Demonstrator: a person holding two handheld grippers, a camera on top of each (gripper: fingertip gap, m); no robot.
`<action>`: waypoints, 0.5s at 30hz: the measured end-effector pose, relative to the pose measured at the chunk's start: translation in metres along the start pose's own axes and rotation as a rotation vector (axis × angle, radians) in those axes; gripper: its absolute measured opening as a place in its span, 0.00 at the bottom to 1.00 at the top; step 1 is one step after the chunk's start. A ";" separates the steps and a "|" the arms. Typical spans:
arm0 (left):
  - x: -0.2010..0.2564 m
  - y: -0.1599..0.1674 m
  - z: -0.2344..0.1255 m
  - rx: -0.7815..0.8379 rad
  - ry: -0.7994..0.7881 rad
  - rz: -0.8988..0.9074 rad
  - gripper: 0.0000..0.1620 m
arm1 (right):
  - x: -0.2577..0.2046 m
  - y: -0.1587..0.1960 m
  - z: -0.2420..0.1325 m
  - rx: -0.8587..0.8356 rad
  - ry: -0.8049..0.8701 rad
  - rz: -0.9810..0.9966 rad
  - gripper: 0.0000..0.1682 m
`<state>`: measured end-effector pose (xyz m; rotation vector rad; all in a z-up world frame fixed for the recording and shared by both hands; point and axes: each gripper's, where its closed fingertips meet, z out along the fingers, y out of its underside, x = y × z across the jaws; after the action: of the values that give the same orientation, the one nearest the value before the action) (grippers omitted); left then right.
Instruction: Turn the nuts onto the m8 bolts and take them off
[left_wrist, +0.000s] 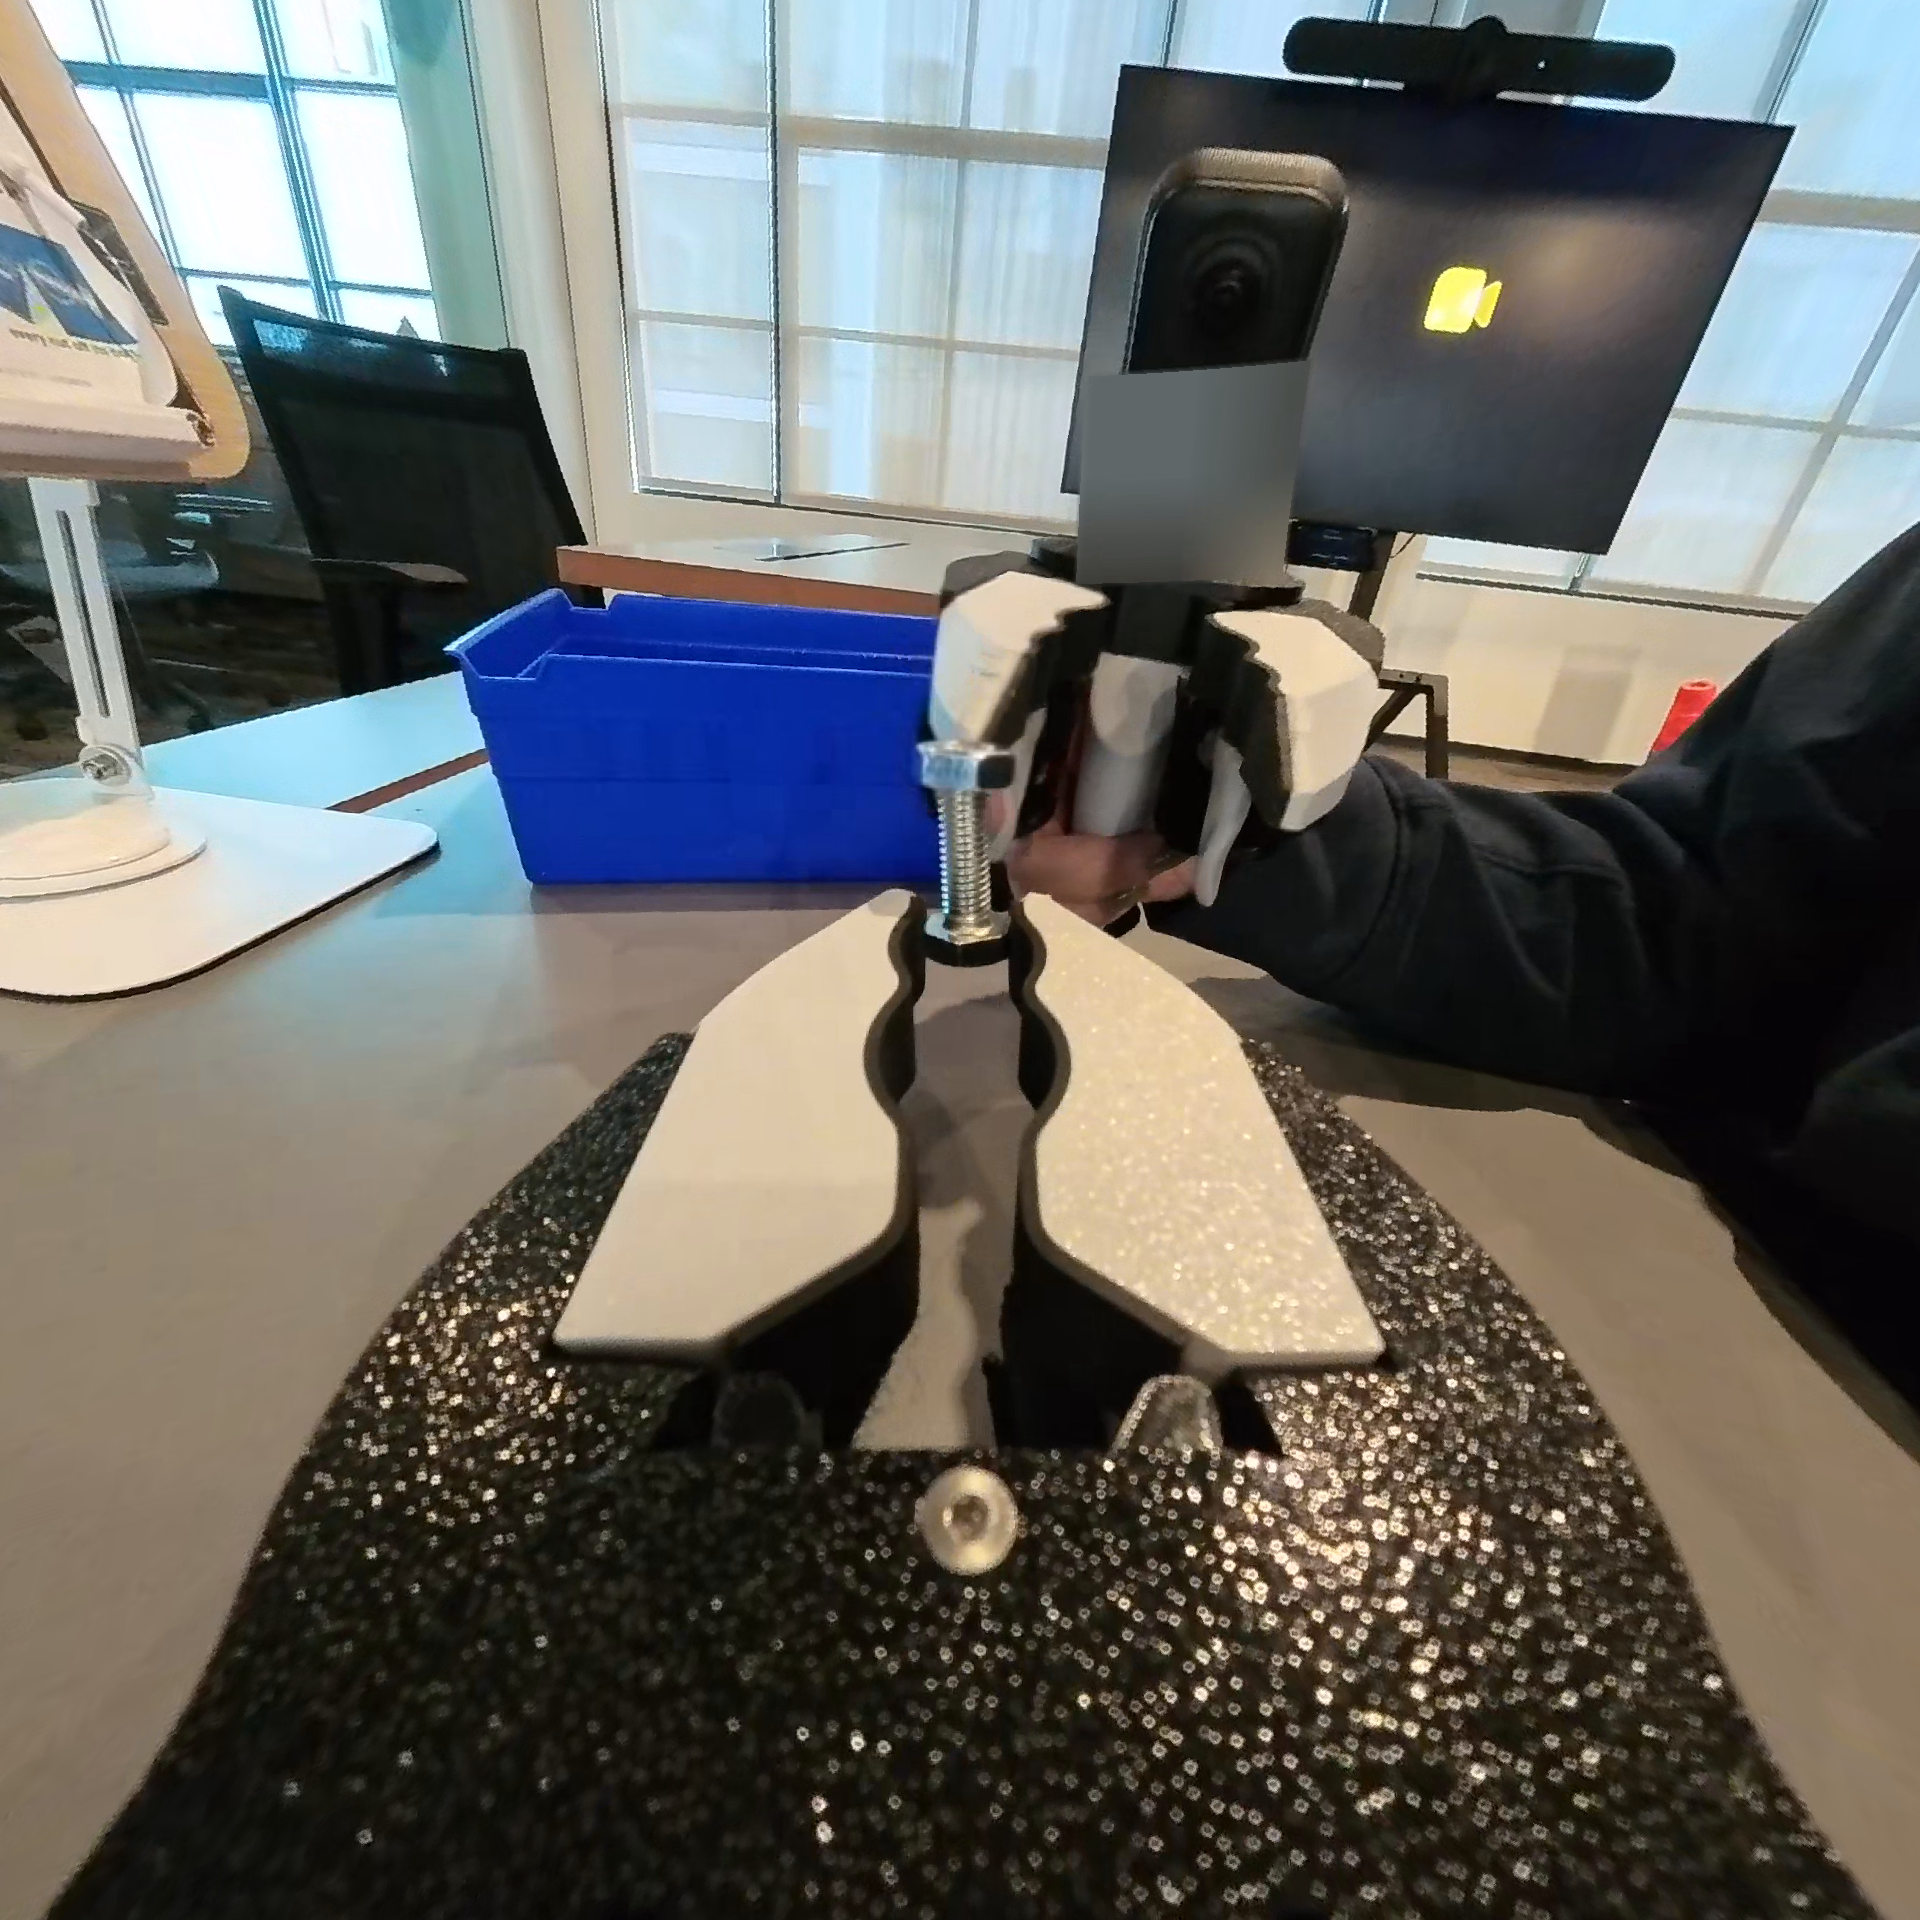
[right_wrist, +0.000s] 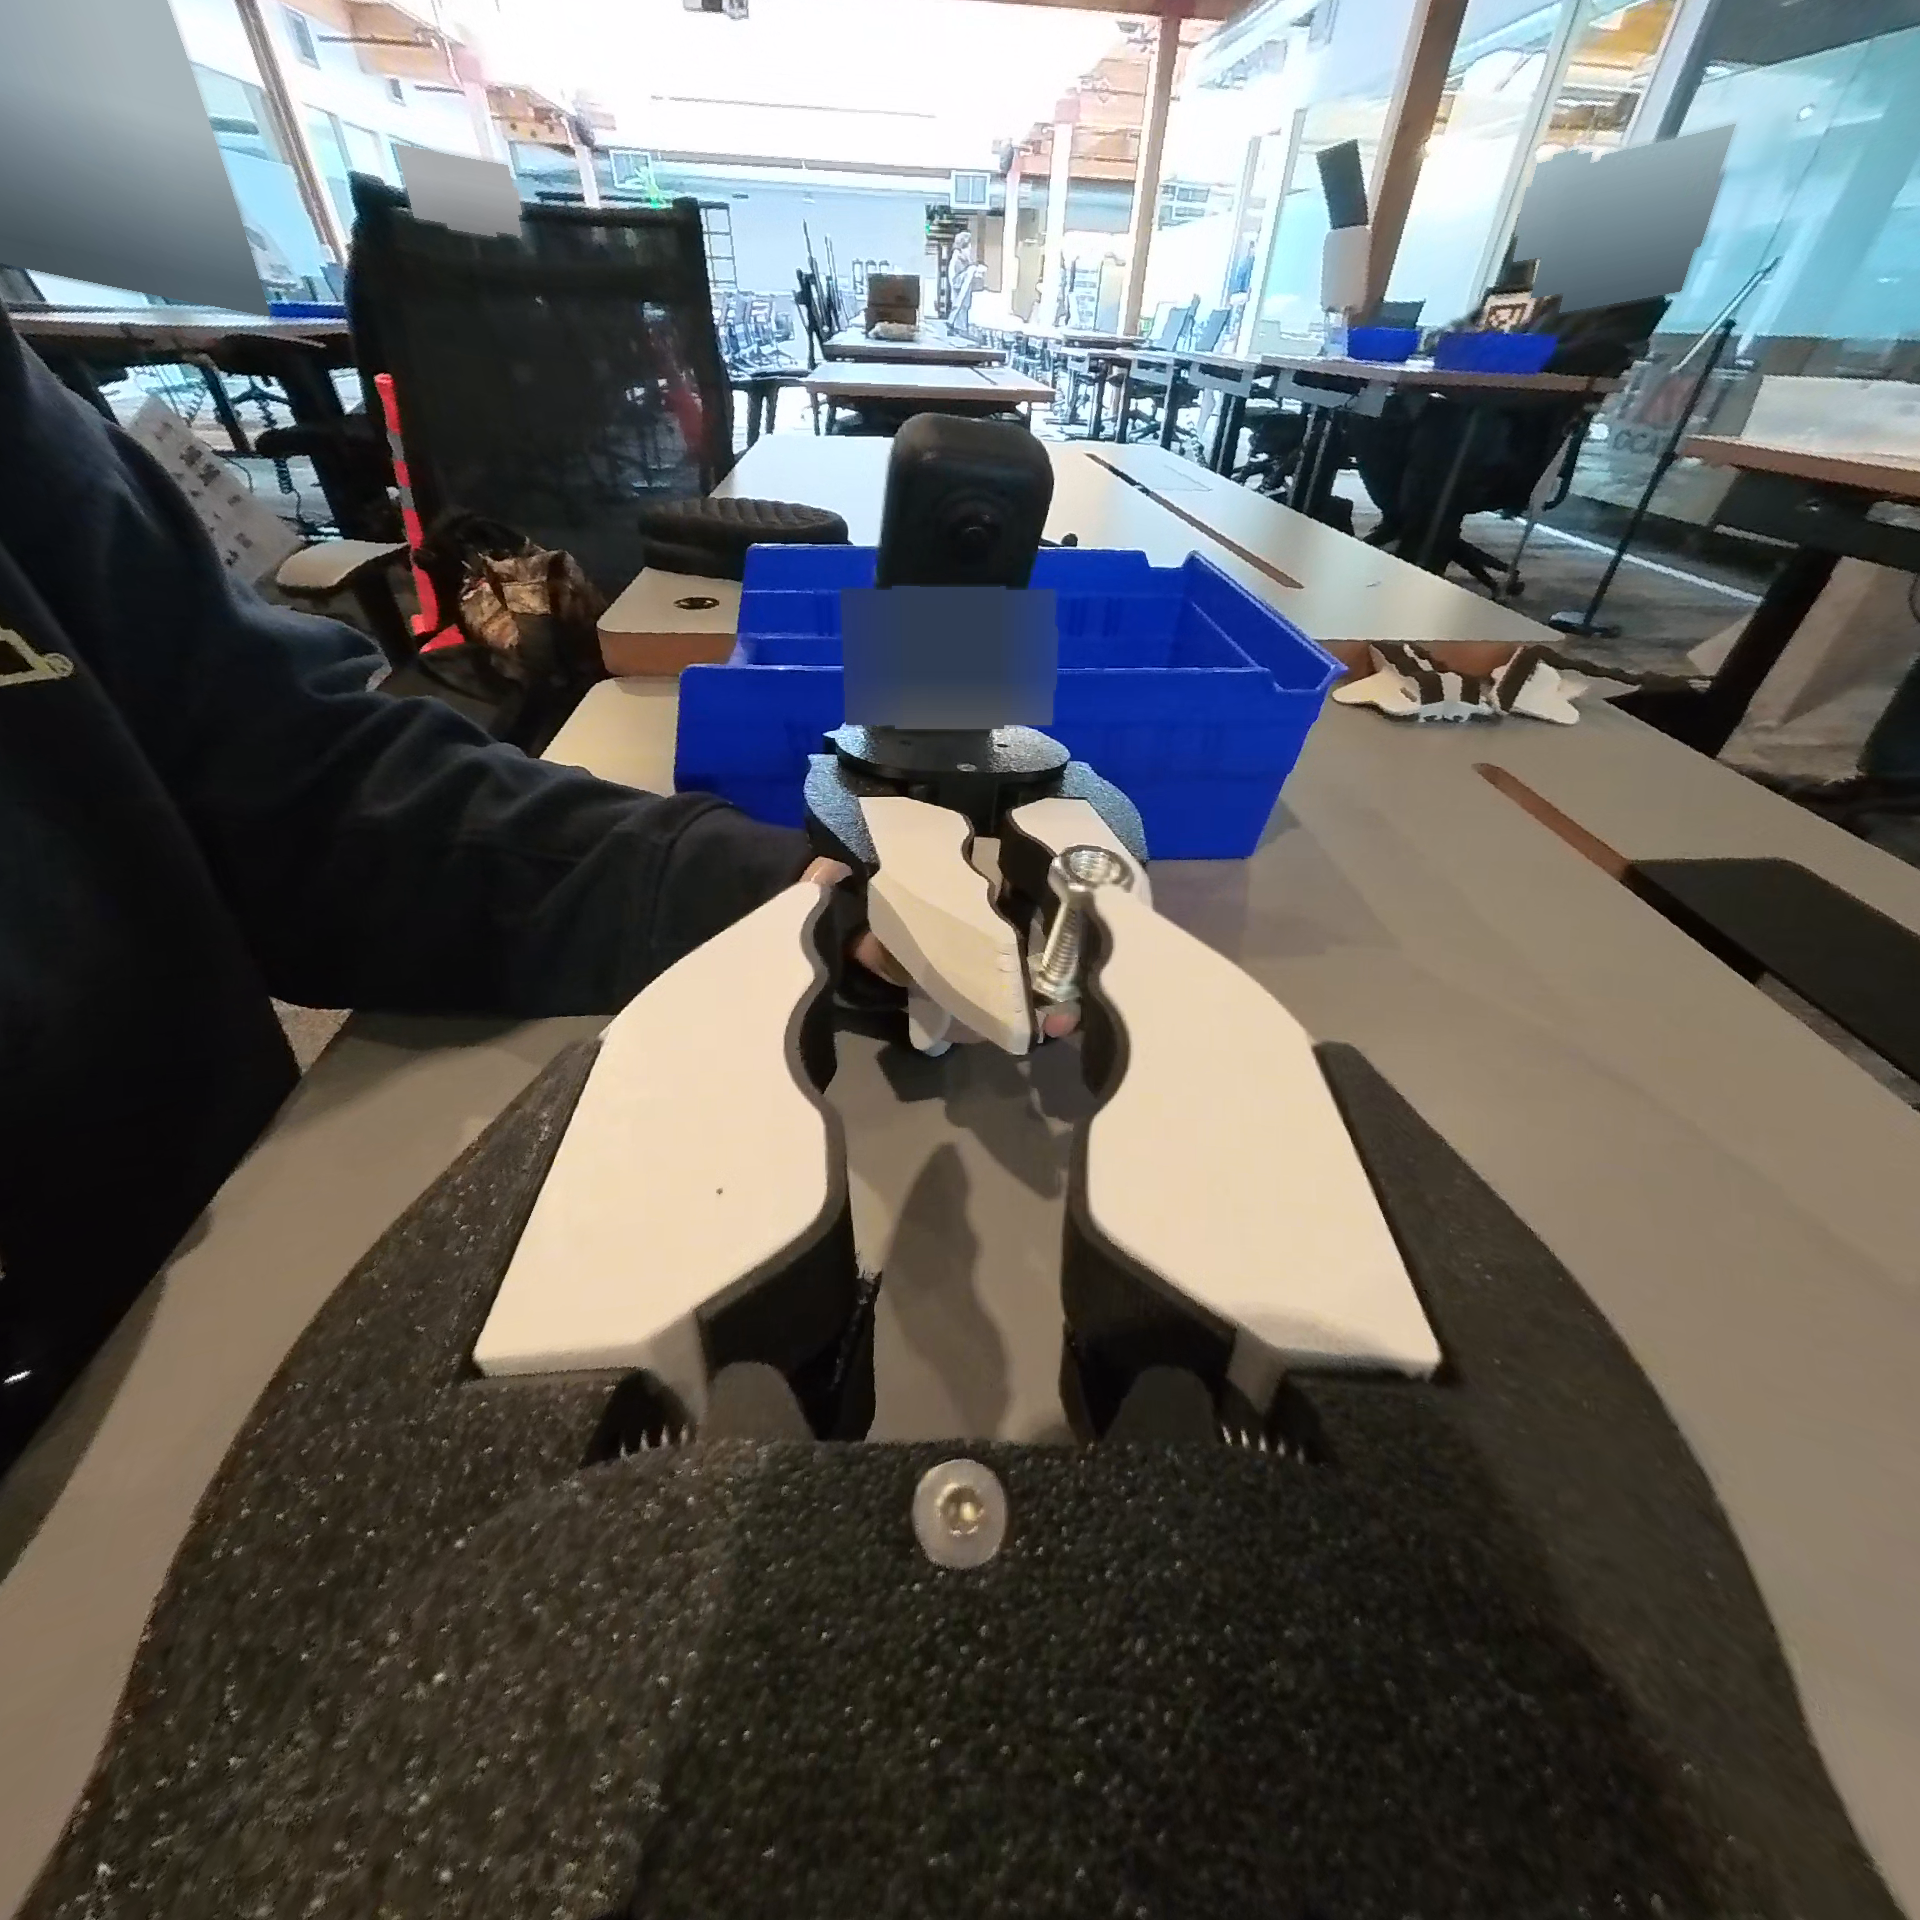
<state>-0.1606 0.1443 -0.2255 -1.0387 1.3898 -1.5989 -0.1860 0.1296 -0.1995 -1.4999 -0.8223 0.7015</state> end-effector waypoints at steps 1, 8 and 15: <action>0.000 0.000 0.000 0.000 0.001 -0.001 0.09 | -0.001 -0.001 0.000 0.005 -0.006 0.001 0.24; 0.001 0.001 0.000 -0.006 0.006 0.000 0.09 | 0.007 0.000 0.001 0.011 0.050 -0.017 0.29; -0.001 0.000 0.000 0.001 0.004 -0.009 0.09 | 0.004 0.004 -0.007 -0.002 0.005 -0.004 0.20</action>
<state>-0.1607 0.1451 -0.2254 -1.0433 1.3884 -1.6087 -0.1777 0.1289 -0.2023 -1.5009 -0.8223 0.6934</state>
